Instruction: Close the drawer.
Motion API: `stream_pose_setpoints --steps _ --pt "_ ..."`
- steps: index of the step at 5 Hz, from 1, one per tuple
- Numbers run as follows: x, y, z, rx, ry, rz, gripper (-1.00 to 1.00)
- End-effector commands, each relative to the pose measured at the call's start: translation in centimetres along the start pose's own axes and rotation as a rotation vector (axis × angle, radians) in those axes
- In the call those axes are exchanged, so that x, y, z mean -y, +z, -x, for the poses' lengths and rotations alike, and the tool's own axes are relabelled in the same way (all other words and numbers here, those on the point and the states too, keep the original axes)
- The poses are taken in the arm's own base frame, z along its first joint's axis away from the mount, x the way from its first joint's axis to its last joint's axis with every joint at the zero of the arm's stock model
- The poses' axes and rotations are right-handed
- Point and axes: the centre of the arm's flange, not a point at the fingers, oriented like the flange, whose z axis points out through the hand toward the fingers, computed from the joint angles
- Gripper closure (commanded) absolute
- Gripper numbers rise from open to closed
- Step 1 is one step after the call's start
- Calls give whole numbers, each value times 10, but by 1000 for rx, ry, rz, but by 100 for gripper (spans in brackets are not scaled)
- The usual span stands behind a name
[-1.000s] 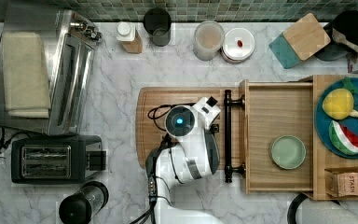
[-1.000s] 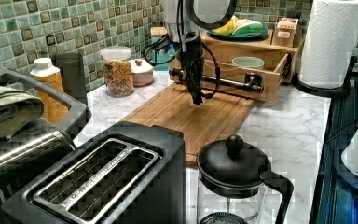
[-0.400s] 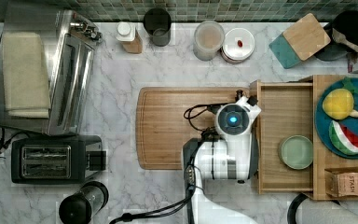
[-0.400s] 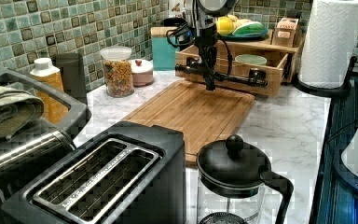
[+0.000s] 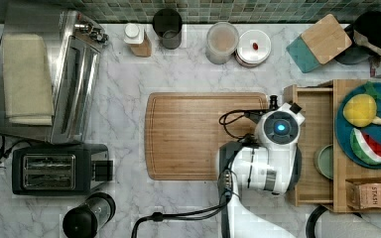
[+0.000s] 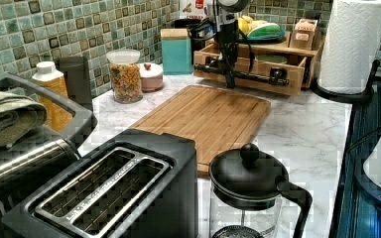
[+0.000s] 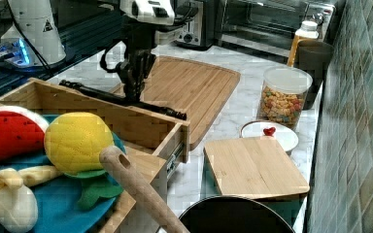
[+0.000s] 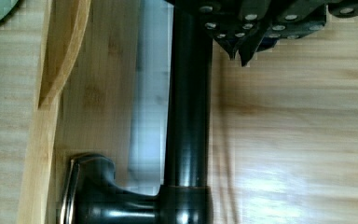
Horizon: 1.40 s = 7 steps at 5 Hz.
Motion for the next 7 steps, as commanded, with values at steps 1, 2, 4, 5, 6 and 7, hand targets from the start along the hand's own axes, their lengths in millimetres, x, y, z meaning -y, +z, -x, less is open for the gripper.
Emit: stream_pose_setpoints --steps 1,2,4,5,6,7 --pt "-247 -33 45 -208 82 54 100" --pt "-262 -36 46 -196 101 60 100" --pt "-254 -41 53 -172 149 85 100" --pt "-254 -41 53 -172 149 85 100" --pt "-254 -41 53 -172 149 85 100" --pt "-254 -41 53 -172 149 85 100"
